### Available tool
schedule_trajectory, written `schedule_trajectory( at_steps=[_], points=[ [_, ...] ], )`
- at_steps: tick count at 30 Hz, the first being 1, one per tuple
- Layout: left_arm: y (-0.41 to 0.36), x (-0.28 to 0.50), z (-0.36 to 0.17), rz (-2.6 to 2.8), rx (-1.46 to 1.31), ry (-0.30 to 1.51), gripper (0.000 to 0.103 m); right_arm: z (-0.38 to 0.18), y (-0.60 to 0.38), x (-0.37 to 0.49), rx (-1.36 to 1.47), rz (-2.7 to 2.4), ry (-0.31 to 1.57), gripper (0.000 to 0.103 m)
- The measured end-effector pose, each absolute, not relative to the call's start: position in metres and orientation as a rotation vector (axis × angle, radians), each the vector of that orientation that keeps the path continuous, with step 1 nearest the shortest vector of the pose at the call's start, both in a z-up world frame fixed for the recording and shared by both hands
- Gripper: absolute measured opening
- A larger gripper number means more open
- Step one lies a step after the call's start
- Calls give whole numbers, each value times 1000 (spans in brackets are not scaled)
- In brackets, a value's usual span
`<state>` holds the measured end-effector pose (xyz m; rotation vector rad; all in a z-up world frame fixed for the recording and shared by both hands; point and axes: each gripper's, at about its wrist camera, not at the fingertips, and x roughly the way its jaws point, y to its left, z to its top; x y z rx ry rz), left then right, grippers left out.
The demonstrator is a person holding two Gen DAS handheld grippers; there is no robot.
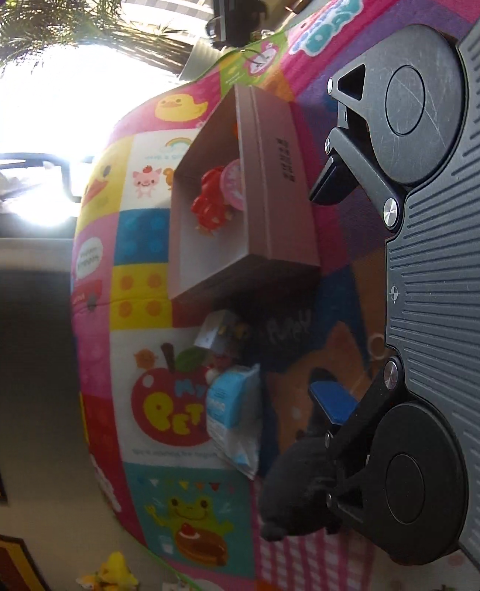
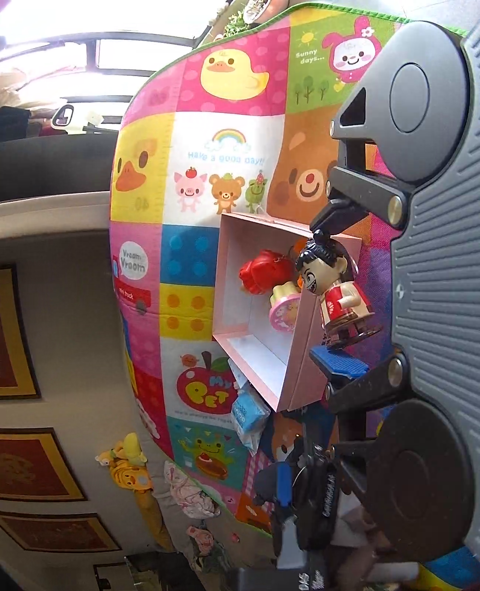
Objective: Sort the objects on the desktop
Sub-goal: 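Lower the keychain figure into the box with the right tool while the left releases the cup, then grasp the white battery charger beside the blue packet with the right tool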
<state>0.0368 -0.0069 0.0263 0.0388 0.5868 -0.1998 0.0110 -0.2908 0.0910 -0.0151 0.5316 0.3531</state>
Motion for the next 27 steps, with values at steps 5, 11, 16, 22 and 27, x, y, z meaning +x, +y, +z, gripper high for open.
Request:
schedule_trajectory(
  at_steps=[5,11,16,22,27],
  points=[
    [12,30,6,-236,-43,690,103,102,-262,44,-34,353,534,67],
    [21,28,4,-253,-114,679,103,115,-213,105,-97,347,516,67],
    [29,26,5,-264,-175,659,103,117,-180,159,-145,276,500,85],
    [45,18,12,-139,-219,572,103,104,-119,146,-311,352,504,72],
    [47,22,13,-103,-165,645,103,82,-55,157,-526,392,586,57]
  ],
)
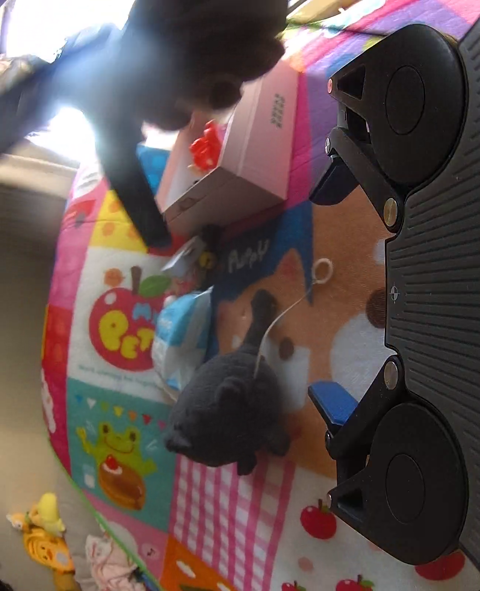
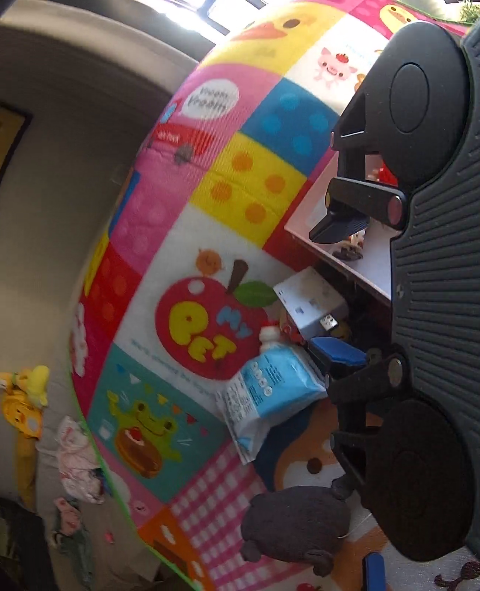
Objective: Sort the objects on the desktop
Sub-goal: 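Grasp the white battery charger beside the blue packet with the right tool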
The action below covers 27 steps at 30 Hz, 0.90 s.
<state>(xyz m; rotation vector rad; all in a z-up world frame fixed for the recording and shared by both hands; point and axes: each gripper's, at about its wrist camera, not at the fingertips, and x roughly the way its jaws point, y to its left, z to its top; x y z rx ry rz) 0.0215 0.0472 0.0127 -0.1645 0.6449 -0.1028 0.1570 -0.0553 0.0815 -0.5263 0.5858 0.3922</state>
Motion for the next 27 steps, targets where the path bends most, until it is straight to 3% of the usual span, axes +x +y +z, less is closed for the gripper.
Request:
schedule_trajectory(
  at_steps=[8,10,14,27],
  points=[
    [53,21,8,-125,-198,657,103,37,-1,214,-623,276,762,56],
    [56,21,8,-125,-221,659,103,33,-2,221,-608,273,828,38],
    [52,19,8,-134,-202,650,103,45,-14,212,-581,272,803,19],
    [41,17,6,-201,-137,650,103,117,-149,82,-67,571,840,17]
  ],
)
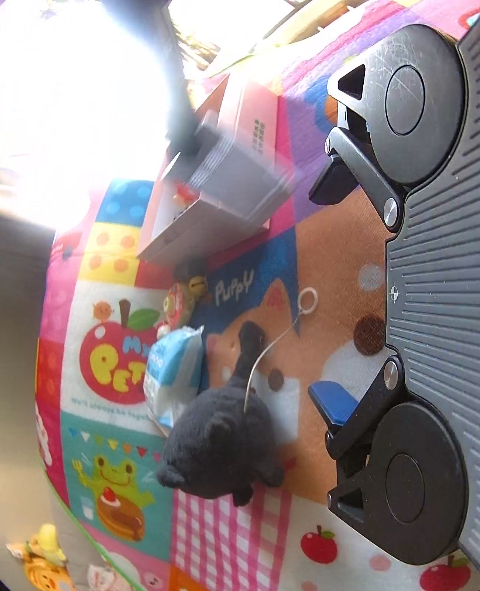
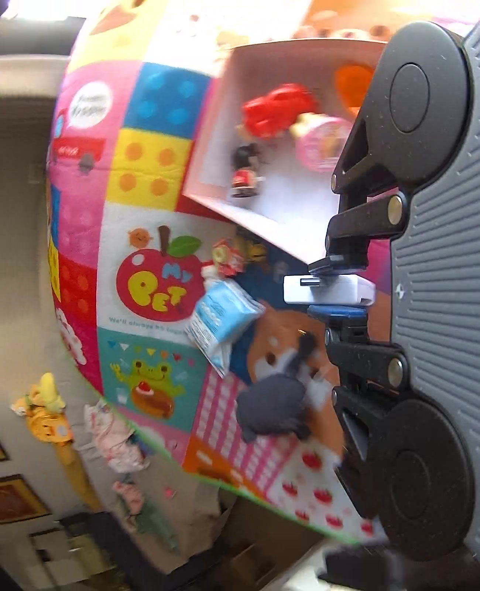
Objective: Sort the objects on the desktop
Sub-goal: 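Grasp the white battery charger beside the blue packet with the right tool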
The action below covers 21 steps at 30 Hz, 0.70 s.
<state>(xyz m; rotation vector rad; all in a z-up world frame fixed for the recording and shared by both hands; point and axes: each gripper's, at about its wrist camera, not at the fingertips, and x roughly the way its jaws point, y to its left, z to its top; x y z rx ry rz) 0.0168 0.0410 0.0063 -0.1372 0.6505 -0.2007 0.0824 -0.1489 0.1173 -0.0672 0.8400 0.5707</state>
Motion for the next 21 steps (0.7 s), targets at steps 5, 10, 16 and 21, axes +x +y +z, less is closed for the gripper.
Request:
schedule_trajectory(
  at_steps=[5,10,16,21],
  points=[
    [36,20,5,-198,-119,668,103,103,-196,56,-51,450,844,18],
    [36,21,5,-180,-116,675,103,82,-225,50,-82,256,771,39],
    [38,2,20,-113,-82,571,103,53,-243,32,-54,214,710,72],
    [47,6,41,100,-35,468,103,35,-244,15,-61,221,630,88]
  ],
)
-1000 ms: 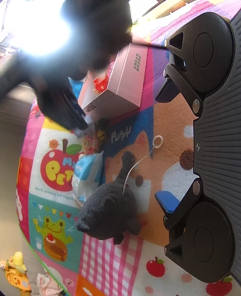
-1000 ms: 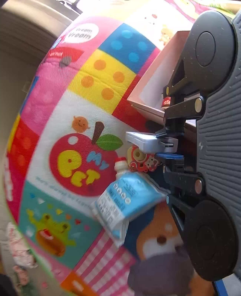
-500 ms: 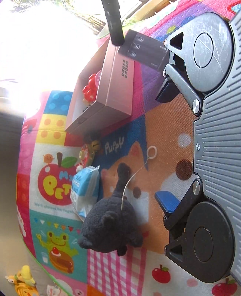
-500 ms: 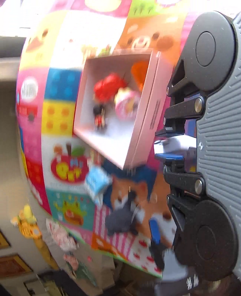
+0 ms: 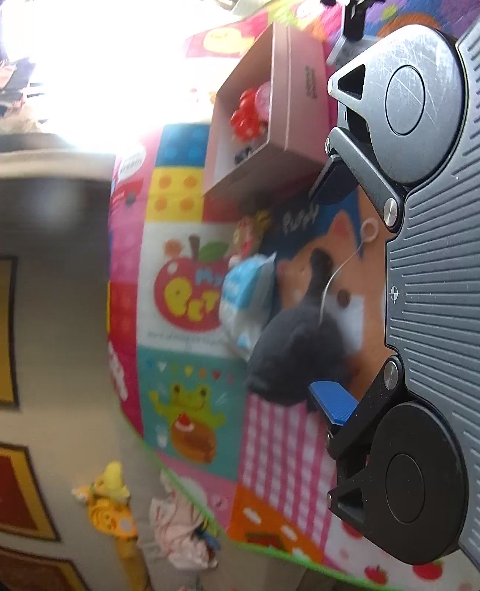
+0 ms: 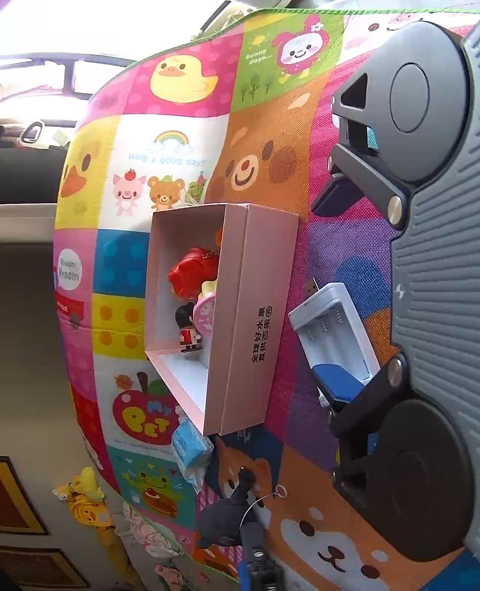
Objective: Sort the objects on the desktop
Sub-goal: 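Grasp the white battery charger beside the blue packet with the right tool, then grasp the black plush cat with the left tool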
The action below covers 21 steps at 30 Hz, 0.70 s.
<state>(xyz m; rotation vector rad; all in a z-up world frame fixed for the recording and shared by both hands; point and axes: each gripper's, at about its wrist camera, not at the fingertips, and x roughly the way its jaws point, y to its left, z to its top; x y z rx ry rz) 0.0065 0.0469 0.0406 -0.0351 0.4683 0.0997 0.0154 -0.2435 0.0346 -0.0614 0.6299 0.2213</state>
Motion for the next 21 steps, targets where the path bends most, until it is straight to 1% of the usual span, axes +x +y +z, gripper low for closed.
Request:
schedule_trajectory(
  at_steps=[4,6,8,11,14,21],
  points=[
    [59,38,51,192,-9,489,103,24,-245,13,-18,226,602,90],
    [55,54,55,202,64,483,103,23,-246,15,-12,234,614,91],
    [51,72,53,222,137,510,103,22,-249,16,17,244,618,94],
    [53,90,44,232,168,569,103,21,-254,17,53,234,623,96],
    [61,88,38,289,209,567,103,22,-254,16,55,234,612,99],
    [100,55,45,362,158,530,103,21,-252,16,42,226,618,101]
  ],
)
